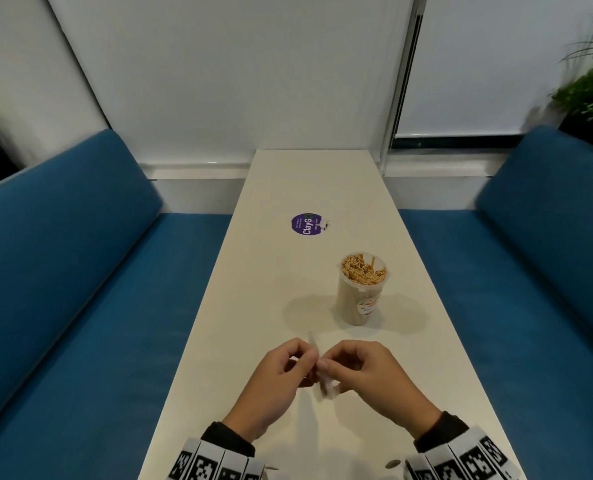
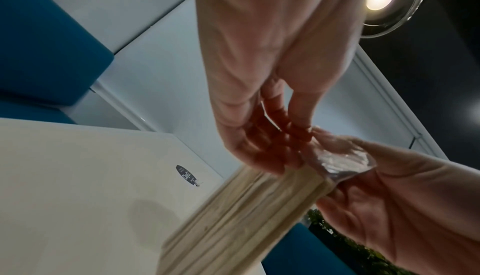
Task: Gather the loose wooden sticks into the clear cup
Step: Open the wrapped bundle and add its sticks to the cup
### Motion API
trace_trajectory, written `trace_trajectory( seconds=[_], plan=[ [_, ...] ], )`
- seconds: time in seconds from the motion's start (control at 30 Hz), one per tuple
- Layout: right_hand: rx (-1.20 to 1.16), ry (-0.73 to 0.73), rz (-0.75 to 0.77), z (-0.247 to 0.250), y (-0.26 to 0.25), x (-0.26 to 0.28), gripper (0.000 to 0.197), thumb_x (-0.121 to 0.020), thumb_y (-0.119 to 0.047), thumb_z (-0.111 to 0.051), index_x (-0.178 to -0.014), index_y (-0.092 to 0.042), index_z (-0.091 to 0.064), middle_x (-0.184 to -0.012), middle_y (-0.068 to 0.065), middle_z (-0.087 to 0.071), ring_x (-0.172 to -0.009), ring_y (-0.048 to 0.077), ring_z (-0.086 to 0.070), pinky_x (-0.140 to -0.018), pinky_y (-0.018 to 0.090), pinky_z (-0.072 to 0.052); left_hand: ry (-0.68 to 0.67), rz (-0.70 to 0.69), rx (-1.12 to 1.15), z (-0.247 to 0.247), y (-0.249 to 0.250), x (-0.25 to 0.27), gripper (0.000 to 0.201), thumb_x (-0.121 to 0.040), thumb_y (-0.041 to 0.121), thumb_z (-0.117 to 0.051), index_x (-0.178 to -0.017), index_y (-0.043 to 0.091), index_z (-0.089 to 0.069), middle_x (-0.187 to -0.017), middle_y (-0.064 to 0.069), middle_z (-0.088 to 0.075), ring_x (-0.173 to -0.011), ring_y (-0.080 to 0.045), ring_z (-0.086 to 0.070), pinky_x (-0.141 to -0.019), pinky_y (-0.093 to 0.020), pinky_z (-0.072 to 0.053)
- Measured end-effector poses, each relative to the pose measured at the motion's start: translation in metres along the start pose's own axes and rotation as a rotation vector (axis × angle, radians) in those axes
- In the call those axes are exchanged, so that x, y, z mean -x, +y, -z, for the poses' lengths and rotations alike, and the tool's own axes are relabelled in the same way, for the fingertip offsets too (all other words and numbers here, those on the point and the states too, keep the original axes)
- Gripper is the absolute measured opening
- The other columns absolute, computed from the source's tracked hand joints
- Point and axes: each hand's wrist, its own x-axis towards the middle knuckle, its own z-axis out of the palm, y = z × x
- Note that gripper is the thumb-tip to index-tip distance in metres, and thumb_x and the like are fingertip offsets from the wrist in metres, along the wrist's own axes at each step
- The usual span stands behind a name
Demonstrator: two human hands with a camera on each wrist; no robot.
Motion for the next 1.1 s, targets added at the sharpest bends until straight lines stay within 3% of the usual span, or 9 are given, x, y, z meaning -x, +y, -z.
trace_trajectory(
  seconds=[0.27, 0.4, 0.63, 0.73, 0.8, 0.87, 0.93, 1.03, 1.1],
  plan=[
    [-0.01, 0.034, -0.053, -0.004, 0.0, 0.001, 0.014, -0.086, -0.017, -0.065, -0.079, -0.005, -0.065, -0.074, 0.002, -0.07, -0.069, 0.01, -0.067, -0.062, 0.022, -0.054, -0.025, 0.027, 0.005, -0.001, -0.001, 0.002, 0.023, -0.098, 0.023, -0.044, -0.086, 0.012, -0.06, -0.084, 0.001, -0.07, -0.087, -0.013, -0.068, -0.087, -0.026, -0.054],
    [0.039, 0.075, -0.044, -0.008, 0.002, 0.004, 0.014, -0.086, -0.015, -0.064, -0.076, -0.005, -0.062, -0.075, 0.006, -0.07, -0.065, 0.009, -0.067, -0.058, 0.02, -0.052, -0.026, 0.039, -0.01, -0.002, -0.004, 0.003, 0.024, -0.099, 0.022, -0.043, -0.087, 0.009, -0.06, -0.088, -0.004, -0.071, -0.088, -0.014, -0.068, -0.086, -0.024, -0.054],
    [0.042, 0.244, -0.035, 0.0, 0.002, 0.0, 0.017, -0.088, -0.01, -0.06, -0.074, -0.002, -0.055, -0.072, 0.009, -0.063, -0.062, 0.018, -0.067, -0.06, 0.036, -0.06, -0.018, 0.055, 0.086, -0.001, -0.002, 0.003, 0.024, -0.098, 0.02, -0.042, -0.081, 0.007, -0.053, -0.084, -0.002, -0.07, -0.085, -0.012, -0.068, -0.086, -0.028, -0.054],
    [0.037, 0.25, -0.039, 0.003, -0.001, -0.002, 0.016, -0.087, -0.011, -0.061, -0.075, -0.001, -0.055, -0.078, 0.01, -0.065, -0.067, 0.019, -0.069, -0.06, 0.036, -0.06, -0.012, 0.036, -0.007, 0.003, -0.006, 0.0, 0.023, -0.097, 0.021, -0.044, -0.08, 0.01, -0.054, -0.085, 0.001, -0.063, -0.082, -0.007, -0.061, -0.084, -0.025, -0.051],
    [0.004, 0.25, -0.042, 0.004, -0.003, -0.002, 0.016, -0.088, -0.01, -0.06, -0.076, -0.001, -0.054, -0.084, 0.012, -0.066, -0.071, 0.019, -0.07, -0.06, 0.034, -0.059, 0.013, -0.003, -0.079, 0.007, -0.011, -0.002, 0.022, -0.094, 0.031, -0.05, -0.082, 0.013, -0.054, -0.093, 0.003, -0.057, -0.085, -0.004, -0.056, -0.085, -0.022, -0.047],
    [-0.023, 0.231, -0.045, 0.005, -0.006, -0.003, 0.016, -0.089, -0.009, -0.059, -0.076, -0.001, -0.054, -0.086, 0.012, -0.068, -0.073, 0.018, -0.071, -0.061, 0.034, -0.059, 0.003, -0.063, -0.125, 0.013, -0.016, -0.002, 0.043, -0.076, 0.058, -0.06, -0.096, 0.02, -0.051, -0.107, 0.01, -0.052, -0.098, 0.004, -0.052, -0.088, -0.013, -0.041],
    [-0.059, 0.209, -0.042, 0.005, -0.008, -0.003, 0.016, -0.089, -0.008, -0.058, -0.076, 0.0, -0.053, -0.087, 0.012, -0.069, -0.074, 0.019, -0.071, -0.06, 0.034, -0.058, -0.07, -0.101, -0.248, 0.014, -0.022, -0.003, 0.078, -0.053, 0.073, -0.069, -0.116, 0.039, -0.037, -0.126, 0.025, -0.038, -0.115, 0.014, -0.038, -0.095, -0.008, -0.033],
    [-0.134, 0.154, -0.048, 0.006, -0.013, -0.002, 0.018, -0.09, -0.009, -0.057, -0.083, 0.007, -0.052, -0.088, 0.013, -0.069, -0.076, 0.021, -0.072, -0.058, 0.03, -0.057, -0.124, -0.152, -0.471, 0.006, -0.029, -0.006, 0.104, -0.046, 0.064, -0.08, -0.125, 0.054, -0.014, -0.13, 0.04, -0.018, -0.122, 0.011, -0.025, -0.106, -0.019, -0.025],
    [-0.205, 0.128, -0.053, 0.006, -0.014, -0.002, 0.019, -0.09, -0.007, -0.057, -0.085, 0.01, -0.052, -0.088, 0.016, -0.069, -0.075, 0.024, -0.071, -0.059, 0.031, -0.056, -0.094, -0.186, -0.451, 0.0, -0.031, -0.011, 0.096, -0.05, 0.059, -0.082, -0.125, 0.054, -0.021, -0.129, 0.035, -0.034, -0.121, 0.009, -0.035, -0.106, -0.024, -0.032]
  ],
)
